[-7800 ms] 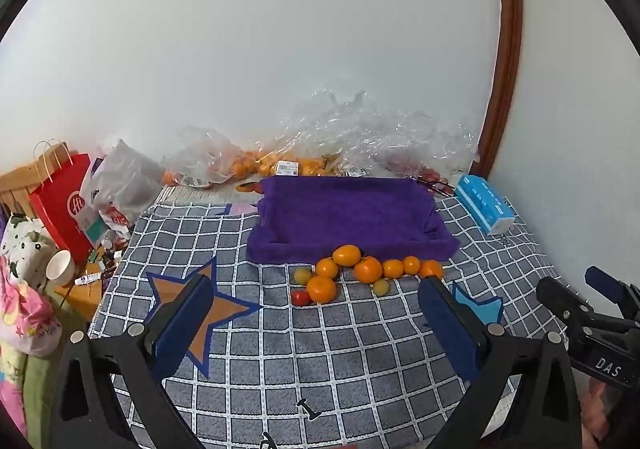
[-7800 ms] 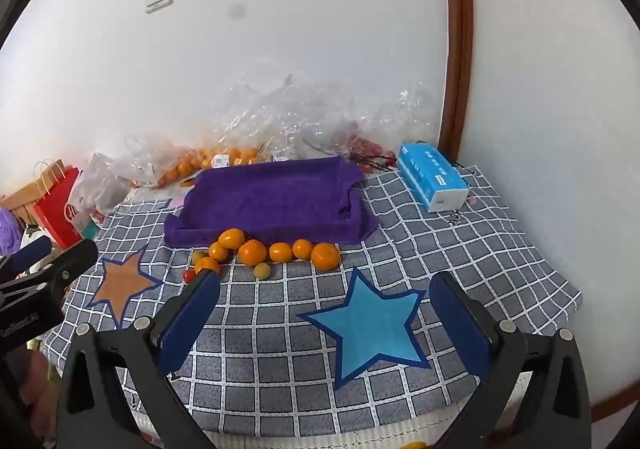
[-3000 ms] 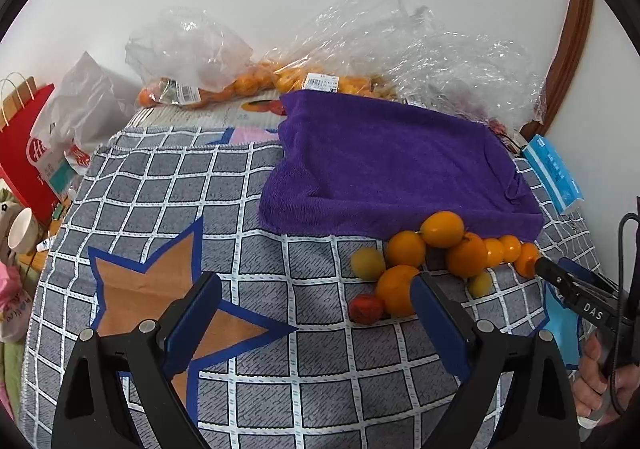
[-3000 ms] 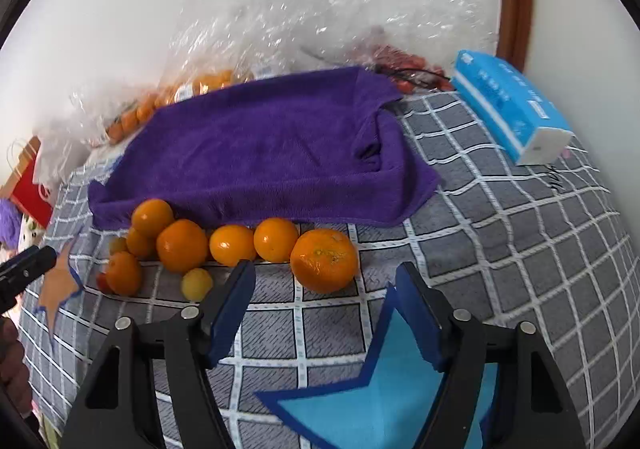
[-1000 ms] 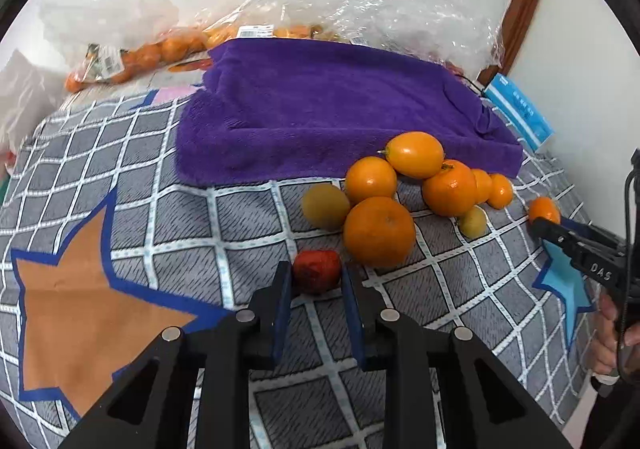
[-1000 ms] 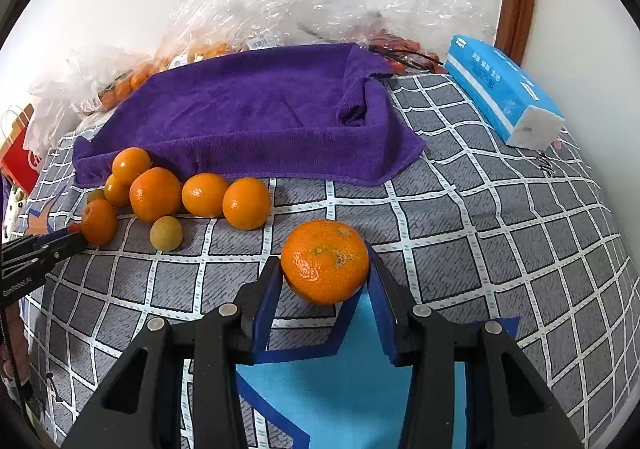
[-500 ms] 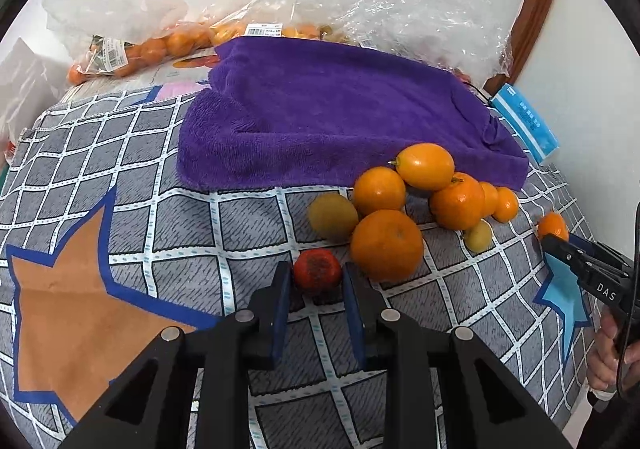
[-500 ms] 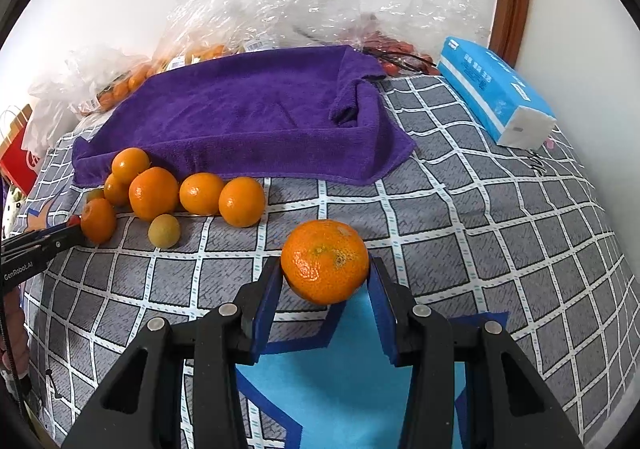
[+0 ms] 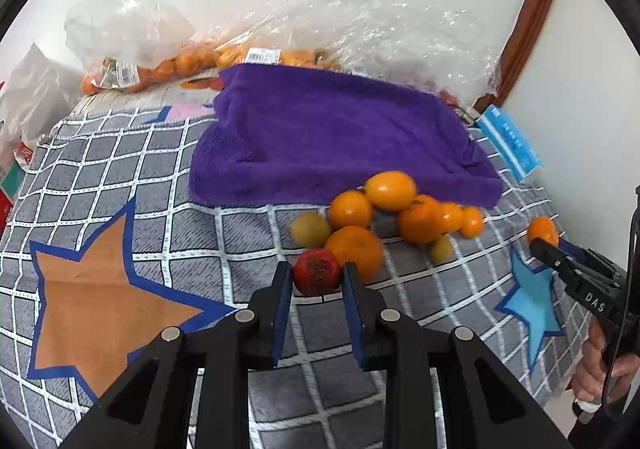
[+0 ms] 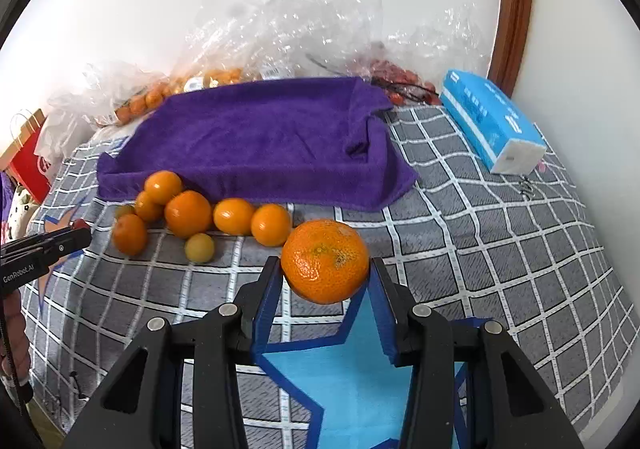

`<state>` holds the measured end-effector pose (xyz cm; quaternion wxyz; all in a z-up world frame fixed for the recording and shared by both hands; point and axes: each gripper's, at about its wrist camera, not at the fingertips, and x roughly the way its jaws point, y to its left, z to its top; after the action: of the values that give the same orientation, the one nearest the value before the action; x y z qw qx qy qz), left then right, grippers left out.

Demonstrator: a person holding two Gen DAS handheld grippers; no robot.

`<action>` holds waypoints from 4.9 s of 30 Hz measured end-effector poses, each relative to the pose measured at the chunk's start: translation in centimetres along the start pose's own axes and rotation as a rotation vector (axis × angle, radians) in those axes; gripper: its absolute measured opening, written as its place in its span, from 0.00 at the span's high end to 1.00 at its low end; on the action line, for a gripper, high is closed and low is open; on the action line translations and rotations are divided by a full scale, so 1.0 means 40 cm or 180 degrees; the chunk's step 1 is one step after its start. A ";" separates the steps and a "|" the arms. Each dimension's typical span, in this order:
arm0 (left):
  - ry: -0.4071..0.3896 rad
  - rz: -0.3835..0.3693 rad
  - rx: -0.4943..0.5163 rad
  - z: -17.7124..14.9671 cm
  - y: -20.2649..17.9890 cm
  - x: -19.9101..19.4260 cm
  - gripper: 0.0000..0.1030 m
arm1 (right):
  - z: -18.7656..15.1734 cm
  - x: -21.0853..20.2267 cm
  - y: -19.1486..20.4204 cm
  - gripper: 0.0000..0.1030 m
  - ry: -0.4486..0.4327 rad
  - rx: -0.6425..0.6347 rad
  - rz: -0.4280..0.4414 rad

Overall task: Organize fruits
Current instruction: 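Lift and carry the mandarin with the right tool while the left tool carries the tomato onto the towel, then lower the mandarin onto the purple towel and open the right tool while the left tool releases the tomato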

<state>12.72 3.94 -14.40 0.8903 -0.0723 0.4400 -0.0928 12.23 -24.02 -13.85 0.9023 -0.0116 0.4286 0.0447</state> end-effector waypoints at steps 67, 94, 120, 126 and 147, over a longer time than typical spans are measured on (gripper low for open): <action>-0.0306 -0.0023 0.0089 0.264 -0.068 -0.063 0.76 | 0.243 -0.057 0.079 0.58 -0.0476 -0.0062 0.0000; -0.0115 0.0018 -0.0049 0.341 -0.025 0.121 0.76 | 0.291 0.153 0.051 0.58 -0.0283 -0.0060 0.0004; 0.0238 0.0082 -0.0115 0.309 0.001 0.286 0.76 | 0.268 0.335 0.032 0.58 0.0063 -0.0017 0.0021; 0.0286 0.0129 -0.0102 0.303 0.002 0.292 0.76 | 0.262 0.342 0.033 0.58 0.0124 -0.0004 0.0040; 0.0040 0.0345 -0.0003 0.281 -0.055 0.129 0.38 | 0.256 0.126 0.037 0.33 -0.0235 -0.0009 -0.0161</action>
<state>24.53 1.16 -11.12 0.8912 -0.0481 0.4489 -0.0446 23.19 -21.59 -11.25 0.9183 -0.0220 0.3946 0.0228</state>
